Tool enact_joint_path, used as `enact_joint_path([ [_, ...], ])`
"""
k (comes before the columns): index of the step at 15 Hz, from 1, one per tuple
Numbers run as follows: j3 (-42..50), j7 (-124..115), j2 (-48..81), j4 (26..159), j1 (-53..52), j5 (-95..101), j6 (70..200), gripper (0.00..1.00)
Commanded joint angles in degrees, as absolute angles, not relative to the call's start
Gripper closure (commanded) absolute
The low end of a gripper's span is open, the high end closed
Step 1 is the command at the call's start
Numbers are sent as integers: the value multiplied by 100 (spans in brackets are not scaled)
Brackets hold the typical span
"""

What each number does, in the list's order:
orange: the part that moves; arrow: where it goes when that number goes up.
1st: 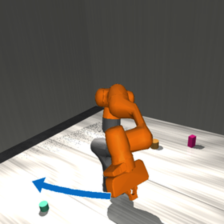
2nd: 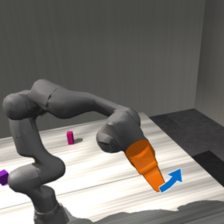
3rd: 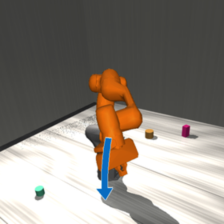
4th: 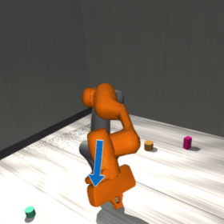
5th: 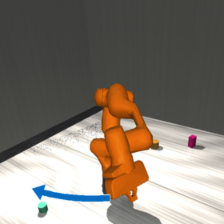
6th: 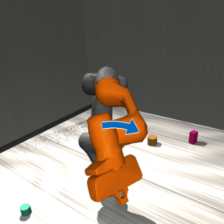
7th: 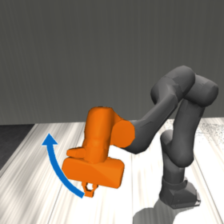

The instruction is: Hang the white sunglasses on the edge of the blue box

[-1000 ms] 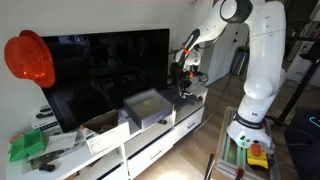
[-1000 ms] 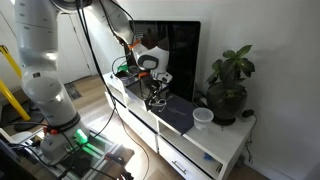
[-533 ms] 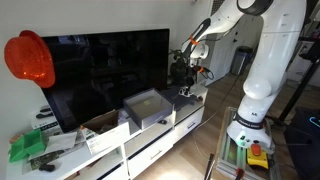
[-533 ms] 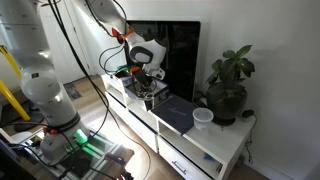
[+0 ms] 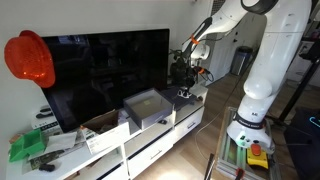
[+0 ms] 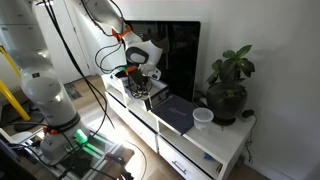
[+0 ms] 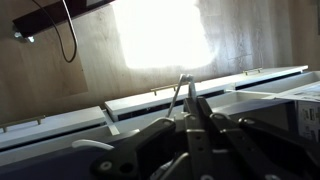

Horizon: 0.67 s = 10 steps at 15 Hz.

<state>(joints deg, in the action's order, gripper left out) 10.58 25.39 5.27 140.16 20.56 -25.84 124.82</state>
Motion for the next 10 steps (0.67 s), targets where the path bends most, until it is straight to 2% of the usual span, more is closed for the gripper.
enact_joint_path([
  [1,1118,2779,418,14177,1875,-2666,12545,99],
  [10,665,4481,-33,15073,1200,-3508,13331,99],
])
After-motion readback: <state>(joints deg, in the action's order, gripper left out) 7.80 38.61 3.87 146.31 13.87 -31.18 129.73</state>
